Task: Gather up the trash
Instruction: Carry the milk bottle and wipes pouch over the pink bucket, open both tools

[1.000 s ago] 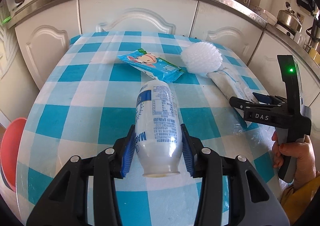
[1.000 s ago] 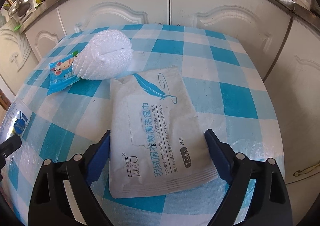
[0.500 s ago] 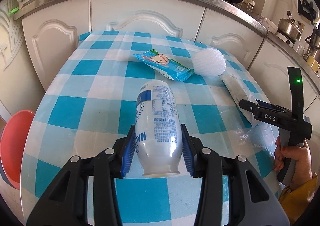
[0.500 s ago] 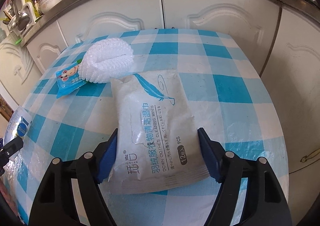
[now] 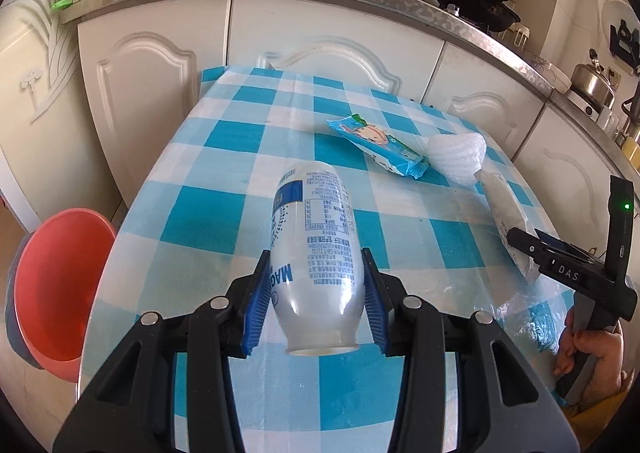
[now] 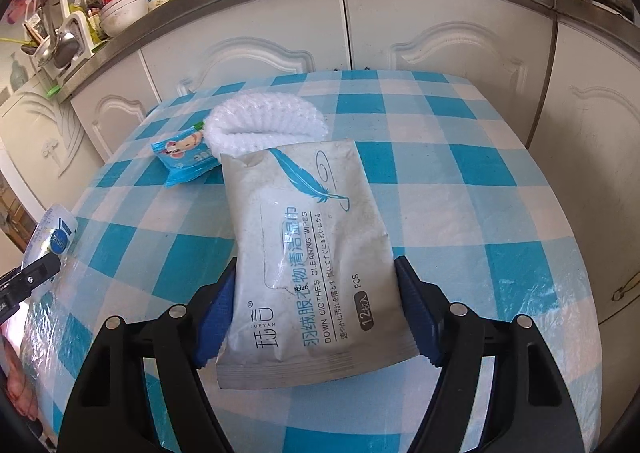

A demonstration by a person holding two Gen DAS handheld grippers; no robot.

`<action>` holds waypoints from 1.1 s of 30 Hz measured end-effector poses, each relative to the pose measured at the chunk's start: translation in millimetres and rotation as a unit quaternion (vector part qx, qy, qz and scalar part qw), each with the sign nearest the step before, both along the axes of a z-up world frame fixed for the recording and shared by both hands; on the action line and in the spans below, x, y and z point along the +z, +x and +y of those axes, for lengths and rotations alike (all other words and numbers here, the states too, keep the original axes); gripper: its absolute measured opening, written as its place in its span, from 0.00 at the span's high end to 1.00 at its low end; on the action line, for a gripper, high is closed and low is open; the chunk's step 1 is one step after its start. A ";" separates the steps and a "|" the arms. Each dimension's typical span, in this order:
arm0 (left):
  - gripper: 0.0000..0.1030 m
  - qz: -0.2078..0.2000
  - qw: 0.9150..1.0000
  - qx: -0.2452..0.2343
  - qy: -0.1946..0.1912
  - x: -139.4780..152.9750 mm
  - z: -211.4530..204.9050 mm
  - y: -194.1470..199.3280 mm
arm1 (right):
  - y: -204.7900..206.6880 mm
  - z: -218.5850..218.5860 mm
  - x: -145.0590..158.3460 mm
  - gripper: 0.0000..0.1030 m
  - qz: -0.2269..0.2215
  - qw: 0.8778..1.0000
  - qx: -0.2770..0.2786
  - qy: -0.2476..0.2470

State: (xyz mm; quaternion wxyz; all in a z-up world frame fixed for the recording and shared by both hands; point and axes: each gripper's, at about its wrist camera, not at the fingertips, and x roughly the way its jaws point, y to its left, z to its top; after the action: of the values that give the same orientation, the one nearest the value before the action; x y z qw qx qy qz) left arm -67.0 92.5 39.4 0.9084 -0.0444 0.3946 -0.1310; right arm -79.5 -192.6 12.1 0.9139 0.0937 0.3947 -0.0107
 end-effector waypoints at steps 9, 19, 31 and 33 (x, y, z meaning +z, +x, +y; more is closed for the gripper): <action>0.57 -0.007 1.000 0.022 -0.002 2.3 30.5 -5.1 | -8.1 38.5 8.4 0.28 -0.002 0.999 0.033 0.011; 0.57 -0.002 0.999 0.053 -0.002 -0.8 67.8 -9.9 | -6.6 80.6 26.5 0.28 -0.008 0.996 0.076 0.049; 0.57 -0.006 0.996 0.085 -0.014 -1.9 110.1 -16.4 | -1.3 141.0 43.9 0.28 -0.002 0.986 0.143 0.084; 0.57 -0.006 0.996 0.091 -0.017 -2.5 118.0 -16.8 | 0.0 152.6 45.8 0.28 -0.001 0.985 0.153 0.084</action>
State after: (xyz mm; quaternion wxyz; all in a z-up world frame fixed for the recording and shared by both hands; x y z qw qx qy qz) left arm -83.8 210.4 36.9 0.9180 -0.0944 0.3812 -0.0543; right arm -79.5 -40.0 58.0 0.8940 0.1083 0.4033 0.1626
